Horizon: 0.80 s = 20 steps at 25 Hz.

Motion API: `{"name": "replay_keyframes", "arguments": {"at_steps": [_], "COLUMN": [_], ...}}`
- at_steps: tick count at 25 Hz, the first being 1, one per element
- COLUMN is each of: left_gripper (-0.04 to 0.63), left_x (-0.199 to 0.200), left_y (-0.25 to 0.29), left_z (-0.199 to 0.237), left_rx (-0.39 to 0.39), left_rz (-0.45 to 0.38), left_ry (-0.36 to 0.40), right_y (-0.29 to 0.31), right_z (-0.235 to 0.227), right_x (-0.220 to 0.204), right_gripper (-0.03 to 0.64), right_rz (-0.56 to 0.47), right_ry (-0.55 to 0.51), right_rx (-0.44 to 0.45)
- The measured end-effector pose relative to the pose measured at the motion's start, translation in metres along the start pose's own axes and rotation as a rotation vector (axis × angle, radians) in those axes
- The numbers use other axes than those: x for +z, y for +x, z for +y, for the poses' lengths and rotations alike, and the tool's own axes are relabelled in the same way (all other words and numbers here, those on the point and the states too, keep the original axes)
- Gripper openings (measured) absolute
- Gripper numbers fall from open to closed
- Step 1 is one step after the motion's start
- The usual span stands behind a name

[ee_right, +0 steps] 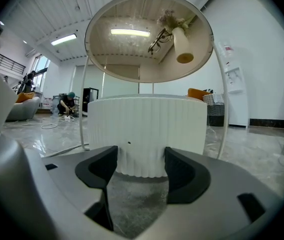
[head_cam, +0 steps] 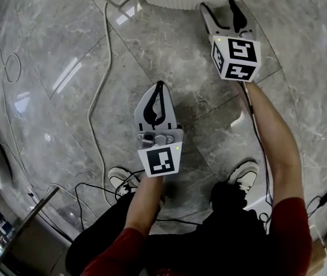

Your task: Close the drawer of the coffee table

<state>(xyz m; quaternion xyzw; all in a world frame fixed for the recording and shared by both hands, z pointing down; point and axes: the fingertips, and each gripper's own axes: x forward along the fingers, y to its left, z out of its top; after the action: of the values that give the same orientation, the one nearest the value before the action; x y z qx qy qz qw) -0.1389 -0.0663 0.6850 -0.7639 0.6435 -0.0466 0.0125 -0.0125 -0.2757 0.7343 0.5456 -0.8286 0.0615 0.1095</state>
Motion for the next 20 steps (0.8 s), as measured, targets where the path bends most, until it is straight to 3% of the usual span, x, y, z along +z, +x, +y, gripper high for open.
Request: {"name": "replay_keyframes", "arguments": {"at_steps": [16,20], "left_gripper": [0.012,0.012], "left_x": [0.002,0.003], "left_y": [0.0,0.001], "left_z": [-0.004,-0.002], "left_rx": [-0.003,0.008], "left_rz": [0.006,0.011], "left_ry": [0.026,0.048], "right_y": [0.027,0.023], "right_z": [-0.004,-0.005], "right_x": [0.006,0.004], "right_gripper": [0.295,0.293], "right_rz": [0.001,0.011], "right_ry": [0.013,0.072], "right_rx": [0.0,0.011]}}
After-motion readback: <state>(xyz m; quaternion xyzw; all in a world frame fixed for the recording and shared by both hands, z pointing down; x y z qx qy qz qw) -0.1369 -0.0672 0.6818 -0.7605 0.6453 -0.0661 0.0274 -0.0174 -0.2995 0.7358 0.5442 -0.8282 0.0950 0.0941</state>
